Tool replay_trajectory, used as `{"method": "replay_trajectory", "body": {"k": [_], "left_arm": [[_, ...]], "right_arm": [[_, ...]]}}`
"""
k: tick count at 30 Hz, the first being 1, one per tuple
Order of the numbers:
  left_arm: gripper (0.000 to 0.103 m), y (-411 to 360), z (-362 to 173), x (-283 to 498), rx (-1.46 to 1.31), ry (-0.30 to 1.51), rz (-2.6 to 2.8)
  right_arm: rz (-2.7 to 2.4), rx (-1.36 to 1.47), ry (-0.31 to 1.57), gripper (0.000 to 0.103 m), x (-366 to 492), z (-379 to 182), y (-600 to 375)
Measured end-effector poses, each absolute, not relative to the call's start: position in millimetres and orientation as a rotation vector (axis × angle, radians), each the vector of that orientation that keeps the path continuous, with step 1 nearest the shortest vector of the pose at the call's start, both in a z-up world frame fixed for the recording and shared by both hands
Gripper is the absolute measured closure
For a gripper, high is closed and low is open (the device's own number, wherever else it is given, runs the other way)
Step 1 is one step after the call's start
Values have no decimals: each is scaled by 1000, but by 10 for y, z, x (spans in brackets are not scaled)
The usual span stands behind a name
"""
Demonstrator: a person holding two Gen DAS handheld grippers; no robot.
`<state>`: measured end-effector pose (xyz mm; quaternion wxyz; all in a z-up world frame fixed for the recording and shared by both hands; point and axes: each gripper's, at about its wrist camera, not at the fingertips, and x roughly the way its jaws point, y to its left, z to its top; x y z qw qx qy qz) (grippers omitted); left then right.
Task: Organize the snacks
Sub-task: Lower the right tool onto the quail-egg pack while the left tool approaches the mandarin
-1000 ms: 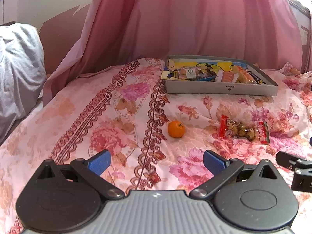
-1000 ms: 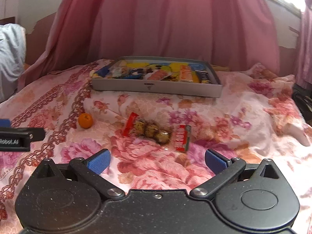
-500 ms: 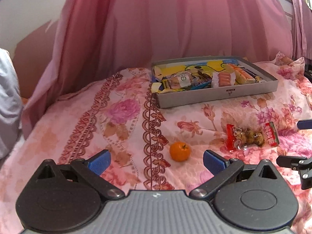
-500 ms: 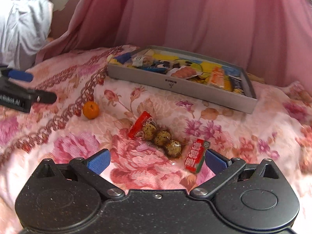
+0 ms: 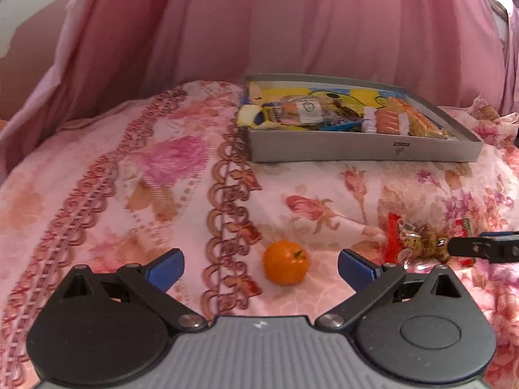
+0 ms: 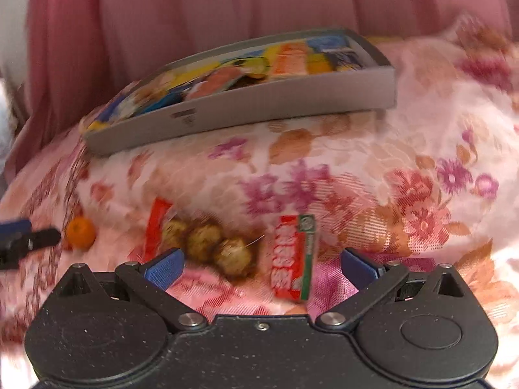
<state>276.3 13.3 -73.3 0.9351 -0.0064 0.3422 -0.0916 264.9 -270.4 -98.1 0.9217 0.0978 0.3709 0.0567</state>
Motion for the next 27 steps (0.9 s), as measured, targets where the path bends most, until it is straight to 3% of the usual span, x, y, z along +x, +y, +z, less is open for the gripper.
{"method": "replay_trajectory", "body": {"k": [17,21,27], "left_arm": [[1,206,-745,2887,-133,736,-223],[1,222,-797,2904,-145,749,-229],[1,181,-882,2916,-123,747,-262]], "right_arm": [[301,363,862,1,2632,-907,-2632],[319,246,907,1,2453,-750,-2485],[174,-13,820,1,2446,-687,-2433]]}}
